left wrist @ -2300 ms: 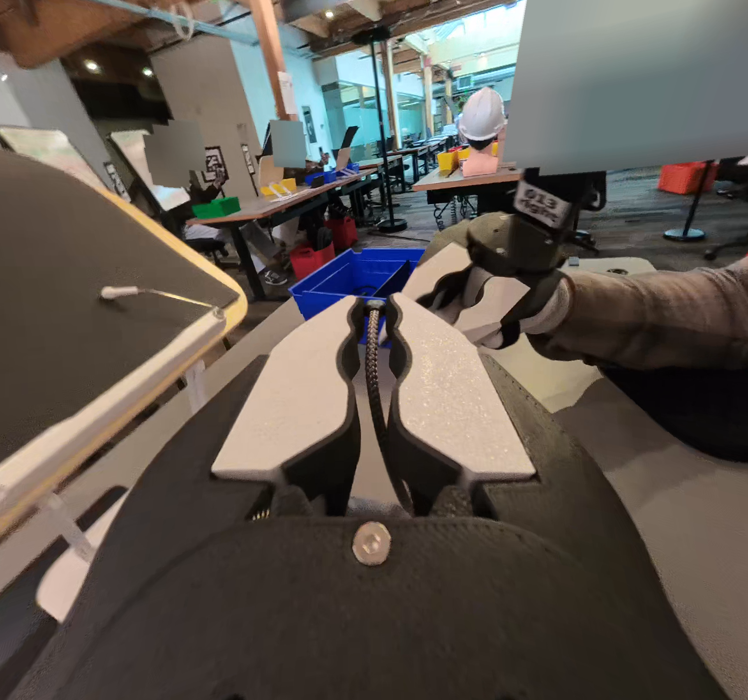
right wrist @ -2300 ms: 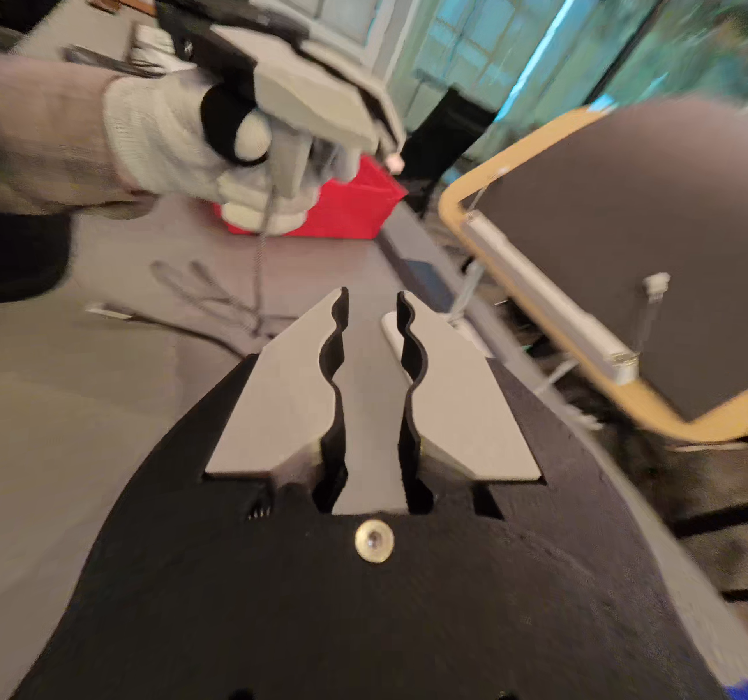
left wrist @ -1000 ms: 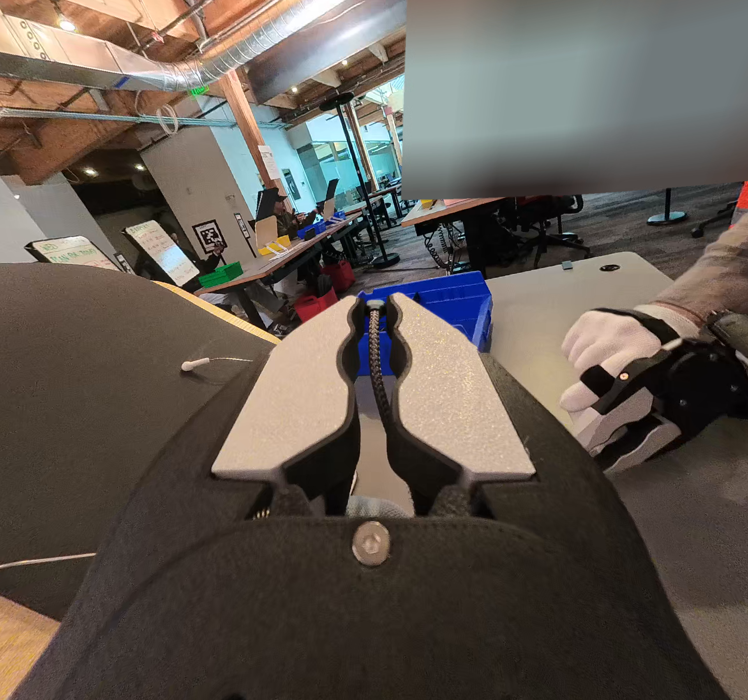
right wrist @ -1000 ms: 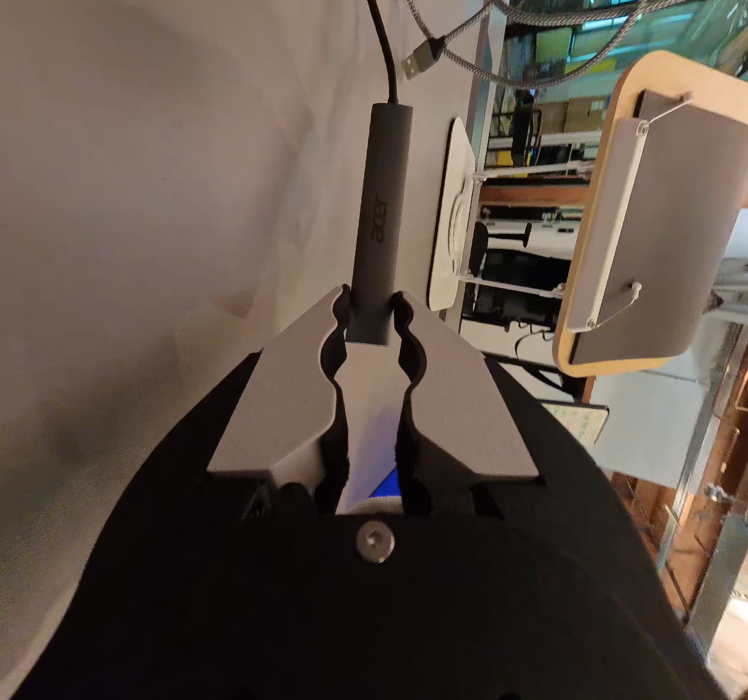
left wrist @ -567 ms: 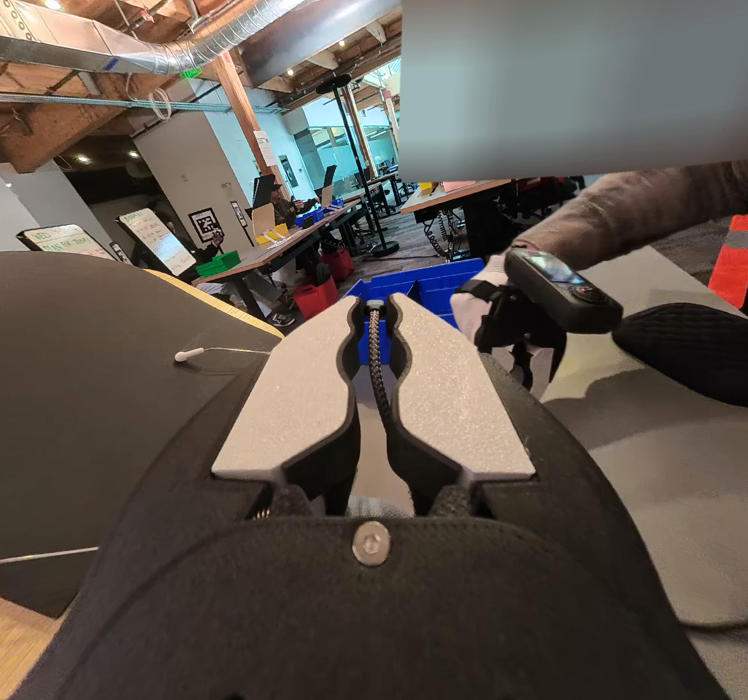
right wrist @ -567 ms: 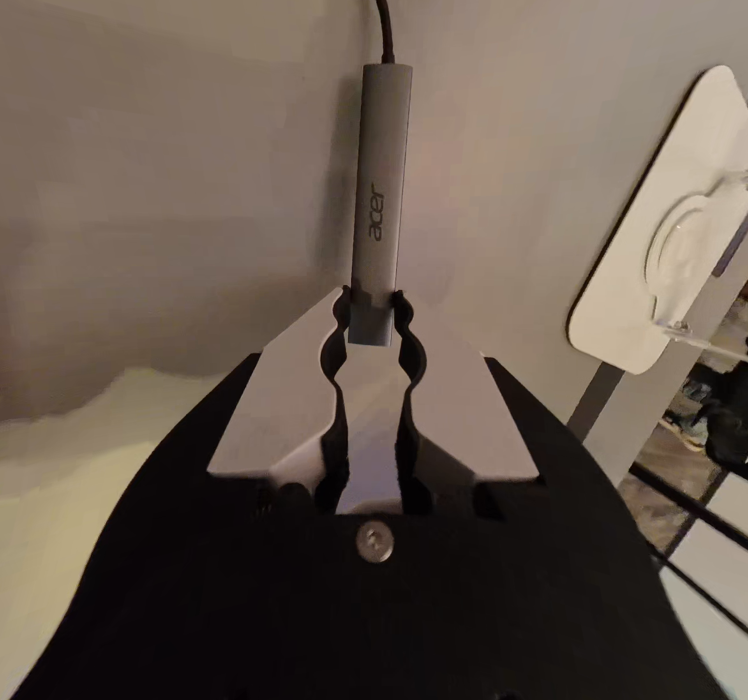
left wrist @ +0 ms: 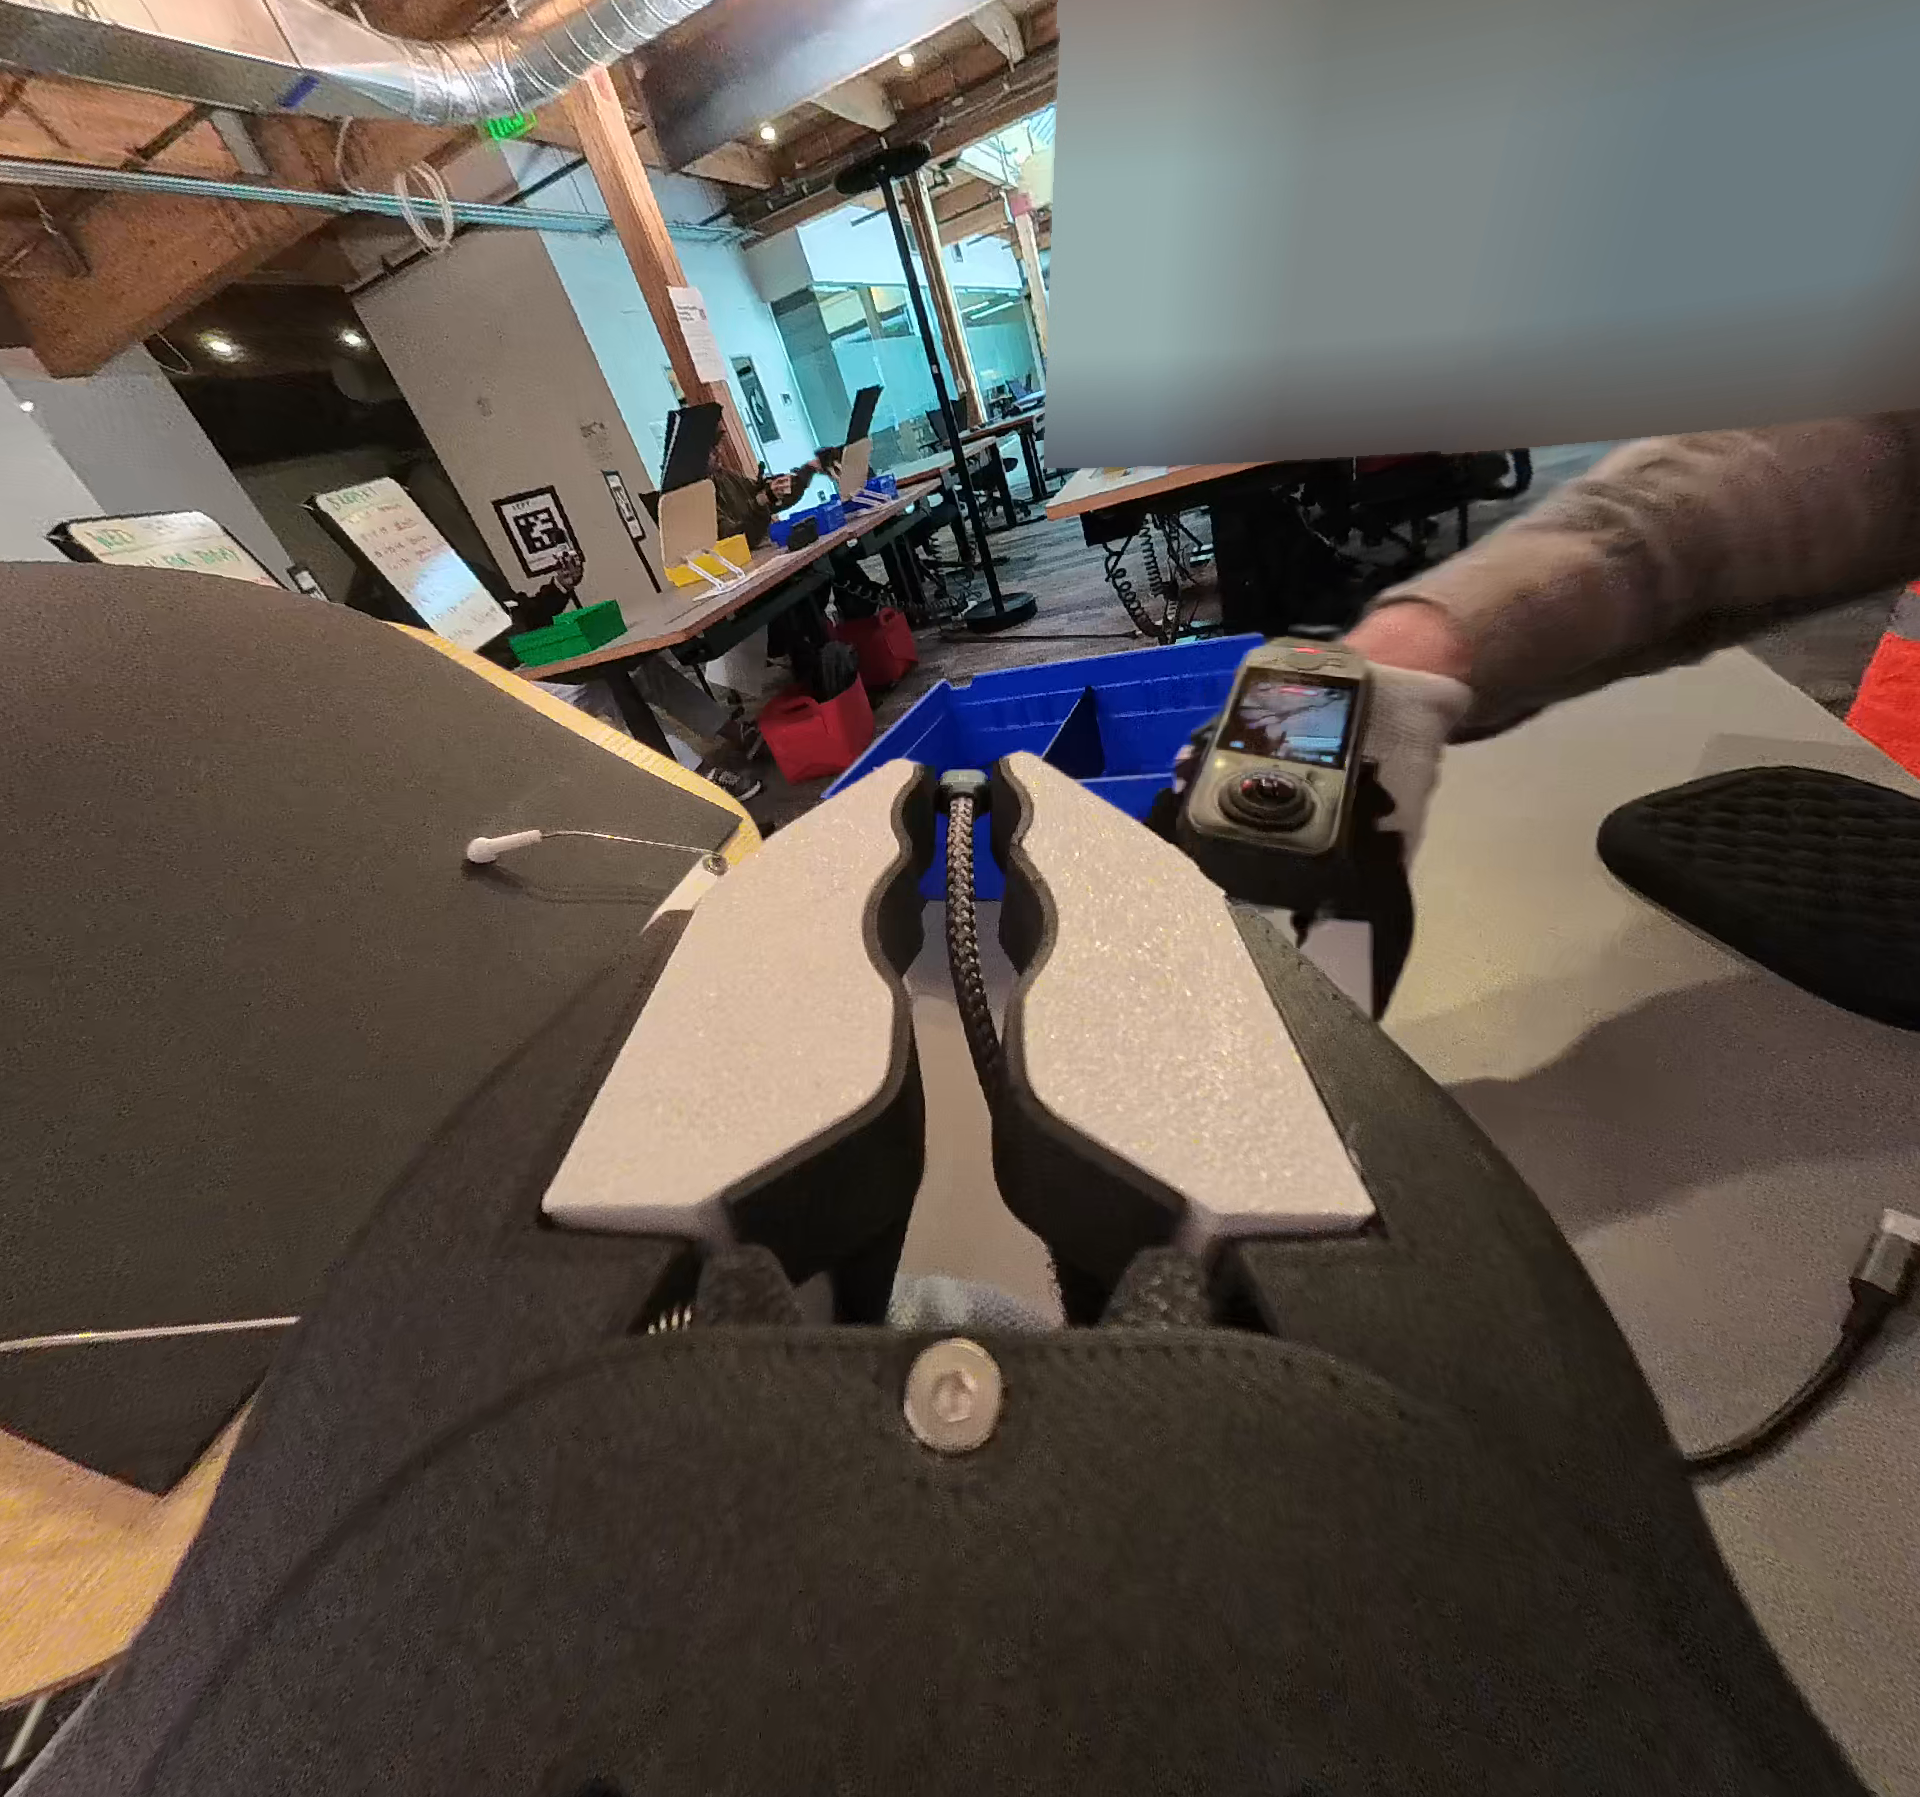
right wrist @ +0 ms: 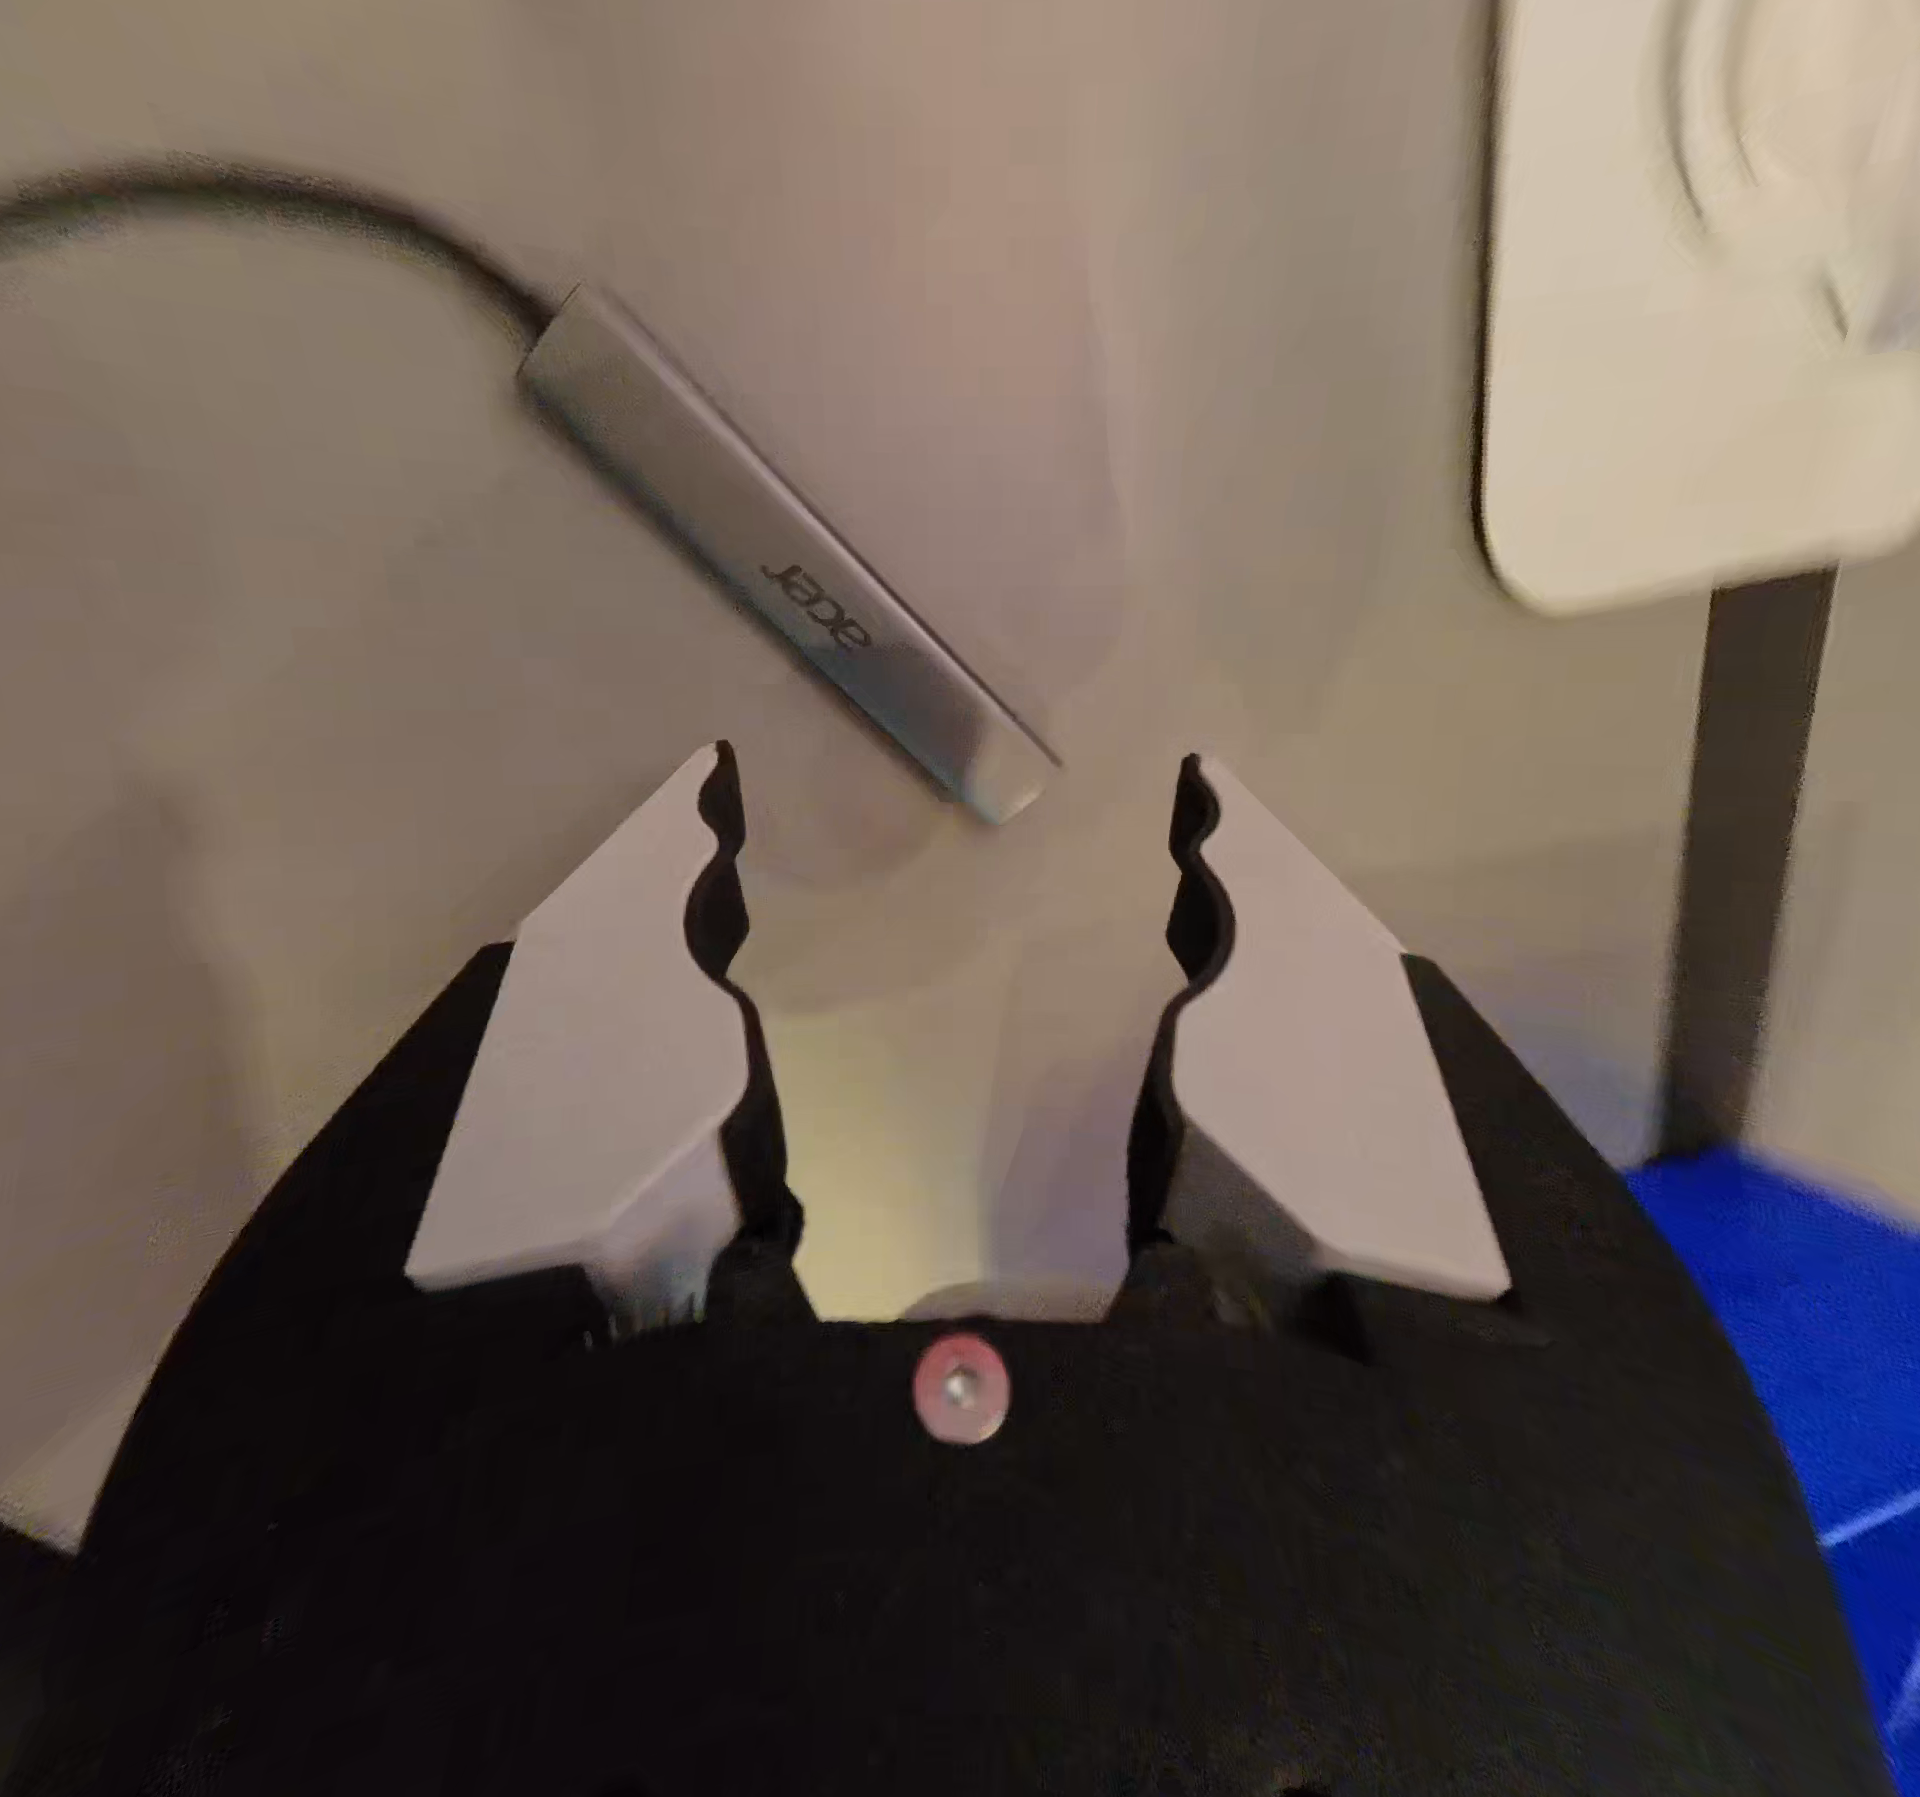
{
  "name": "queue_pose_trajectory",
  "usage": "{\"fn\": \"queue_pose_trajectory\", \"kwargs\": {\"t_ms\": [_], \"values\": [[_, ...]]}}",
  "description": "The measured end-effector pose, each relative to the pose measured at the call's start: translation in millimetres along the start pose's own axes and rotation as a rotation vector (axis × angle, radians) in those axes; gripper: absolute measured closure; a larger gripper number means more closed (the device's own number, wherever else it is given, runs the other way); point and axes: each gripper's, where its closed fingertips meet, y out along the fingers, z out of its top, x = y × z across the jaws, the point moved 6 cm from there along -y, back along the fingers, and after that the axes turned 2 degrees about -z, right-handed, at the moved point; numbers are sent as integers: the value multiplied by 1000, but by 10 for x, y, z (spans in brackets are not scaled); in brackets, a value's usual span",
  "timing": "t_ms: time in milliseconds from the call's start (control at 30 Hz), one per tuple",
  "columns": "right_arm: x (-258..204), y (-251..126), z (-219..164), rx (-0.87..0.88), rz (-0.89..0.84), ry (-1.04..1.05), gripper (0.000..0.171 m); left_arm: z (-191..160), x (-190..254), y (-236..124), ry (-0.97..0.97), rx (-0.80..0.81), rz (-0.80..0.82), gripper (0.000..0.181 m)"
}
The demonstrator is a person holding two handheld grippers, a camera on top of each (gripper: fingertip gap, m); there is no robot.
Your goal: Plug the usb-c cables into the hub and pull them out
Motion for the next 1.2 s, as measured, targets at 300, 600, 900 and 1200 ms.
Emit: {"fn": "queue_pose_trajectory", "kwargs": {"t_ms": [300, 600, 900, 1200], "values": [[-555, 200, -23, 203, -91, 811, 53, -12, -22, -16, -26, 17, 0, 171], [-511, 242, 289, 254, -128, 1024, 74, -6, -67, -61, -47, 39, 6, 171], [-180, 498, 739, 189, 3, 647, 119, 70, -88, -150, -28, 56, 24, 171], [-532, 391, 944, 144, 306, -242, 151, 152, -175, -346, -23, 98, 61, 170]]}}
